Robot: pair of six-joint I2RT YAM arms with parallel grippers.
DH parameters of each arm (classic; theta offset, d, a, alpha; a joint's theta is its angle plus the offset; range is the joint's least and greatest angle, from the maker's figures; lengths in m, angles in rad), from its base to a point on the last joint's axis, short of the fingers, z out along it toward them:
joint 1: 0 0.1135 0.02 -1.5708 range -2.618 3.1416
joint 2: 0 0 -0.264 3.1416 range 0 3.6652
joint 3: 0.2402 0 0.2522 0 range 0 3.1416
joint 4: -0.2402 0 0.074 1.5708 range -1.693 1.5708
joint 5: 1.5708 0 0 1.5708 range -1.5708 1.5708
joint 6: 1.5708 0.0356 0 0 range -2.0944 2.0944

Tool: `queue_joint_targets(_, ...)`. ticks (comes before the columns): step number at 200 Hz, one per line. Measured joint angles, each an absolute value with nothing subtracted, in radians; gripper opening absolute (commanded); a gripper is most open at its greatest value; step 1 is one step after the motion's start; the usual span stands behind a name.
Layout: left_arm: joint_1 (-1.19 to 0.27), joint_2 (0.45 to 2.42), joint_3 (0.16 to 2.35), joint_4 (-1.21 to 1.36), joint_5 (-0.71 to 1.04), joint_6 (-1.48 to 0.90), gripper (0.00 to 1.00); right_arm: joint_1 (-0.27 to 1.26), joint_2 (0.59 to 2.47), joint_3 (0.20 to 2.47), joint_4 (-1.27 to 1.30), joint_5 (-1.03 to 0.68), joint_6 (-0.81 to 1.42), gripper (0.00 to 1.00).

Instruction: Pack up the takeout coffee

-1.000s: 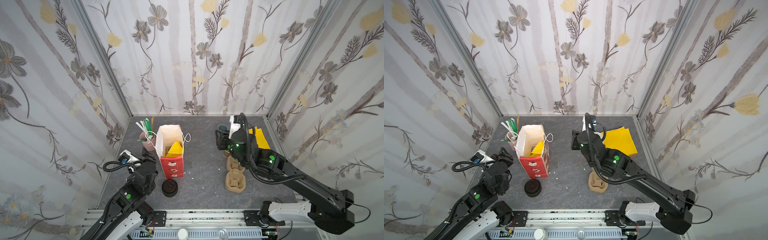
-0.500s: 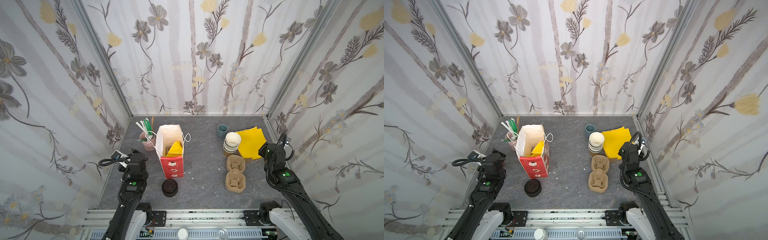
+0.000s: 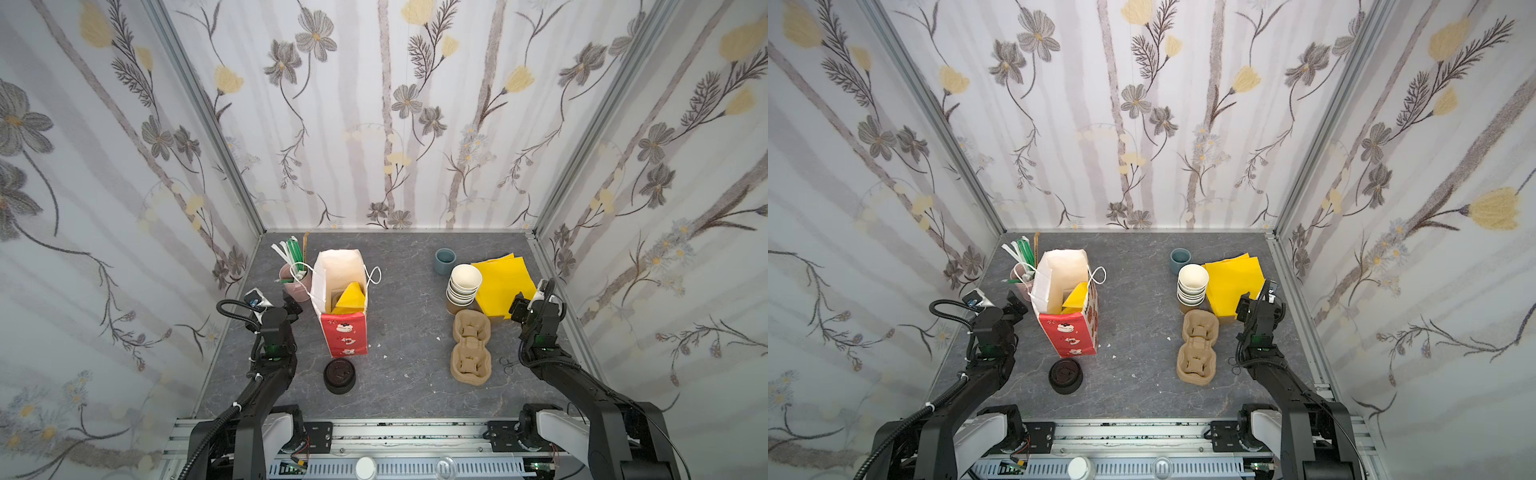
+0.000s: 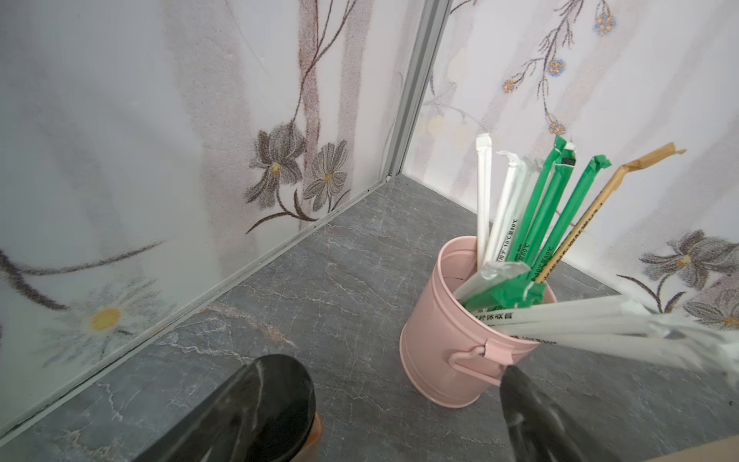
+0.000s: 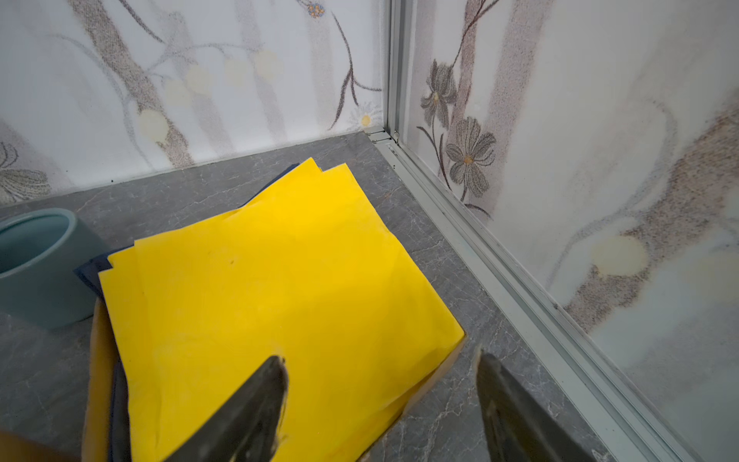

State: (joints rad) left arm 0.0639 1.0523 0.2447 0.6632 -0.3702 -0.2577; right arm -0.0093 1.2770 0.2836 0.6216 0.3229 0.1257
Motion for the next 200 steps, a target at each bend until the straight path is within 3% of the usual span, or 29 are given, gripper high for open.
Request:
queue_joint_targets(43,0.074,1.140,0.186,0.861,-0.258,-0.209,0.96,-0.035,1.316,0.242,0.871,0.160,0.094,0.75)
queue_joint_targets(127,0.073,1.343,0.168,1.111,-0.049,-0.179,0.99,-0.094,1.385,0.245,1.029,-0.055,0.097,0.74)
queue_joint_targets(200,0.052,1.449,0.168,1.251,-0.006,-0.154,1.00,-0.104,1.518,0.110,1.360,-0.181,0.104,0.79)
